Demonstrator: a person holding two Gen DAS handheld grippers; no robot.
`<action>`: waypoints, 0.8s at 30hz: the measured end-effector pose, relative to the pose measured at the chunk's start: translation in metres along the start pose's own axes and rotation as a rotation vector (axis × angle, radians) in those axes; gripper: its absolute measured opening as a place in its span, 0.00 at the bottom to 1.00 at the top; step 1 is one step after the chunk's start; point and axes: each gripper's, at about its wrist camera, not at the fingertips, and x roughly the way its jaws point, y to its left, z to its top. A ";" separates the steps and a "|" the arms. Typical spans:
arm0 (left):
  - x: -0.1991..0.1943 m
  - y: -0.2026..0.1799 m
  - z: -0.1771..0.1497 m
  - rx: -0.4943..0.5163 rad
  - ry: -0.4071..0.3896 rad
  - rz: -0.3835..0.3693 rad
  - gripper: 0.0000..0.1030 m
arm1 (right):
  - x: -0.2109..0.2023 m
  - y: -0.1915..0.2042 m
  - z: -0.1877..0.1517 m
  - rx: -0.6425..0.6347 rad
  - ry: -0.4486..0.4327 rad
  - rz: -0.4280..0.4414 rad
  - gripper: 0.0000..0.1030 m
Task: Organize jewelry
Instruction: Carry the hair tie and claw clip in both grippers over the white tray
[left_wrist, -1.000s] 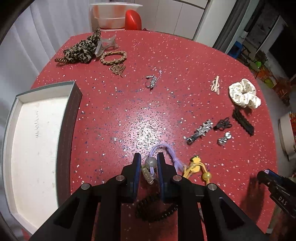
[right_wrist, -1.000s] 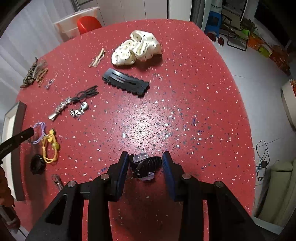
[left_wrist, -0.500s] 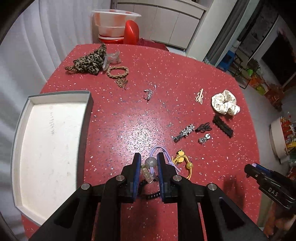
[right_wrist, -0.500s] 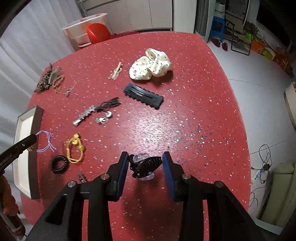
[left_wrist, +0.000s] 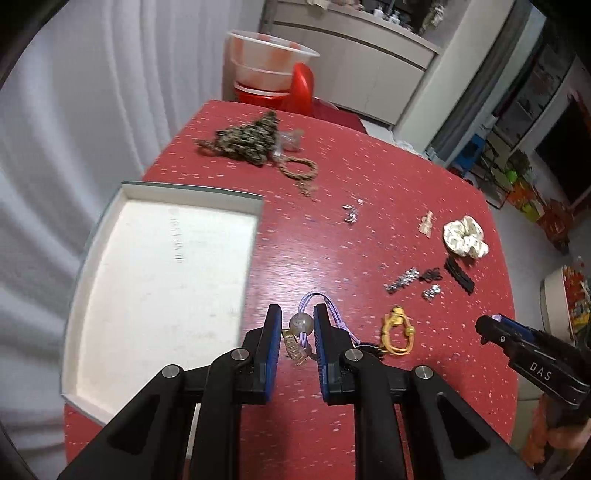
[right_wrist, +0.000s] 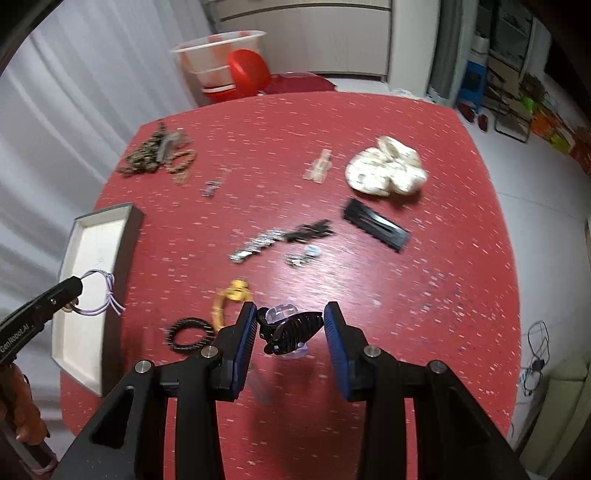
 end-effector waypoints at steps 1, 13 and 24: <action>-0.002 0.005 0.000 -0.009 -0.004 0.006 0.19 | 0.000 0.009 0.002 -0.013 -0.001 0.009 0.39; -0.020 0.091 0.008 -0.128 -0.060 0.108 0.19 | 0.016 0.120 0.037 -0.191 -0.015 0.140 0.39; 0.004 0.145 0.030 -0.175 -0.082 0.161 0.19 | 0.046 0.215 0.072 -0.294 -0.005 0.251 0.39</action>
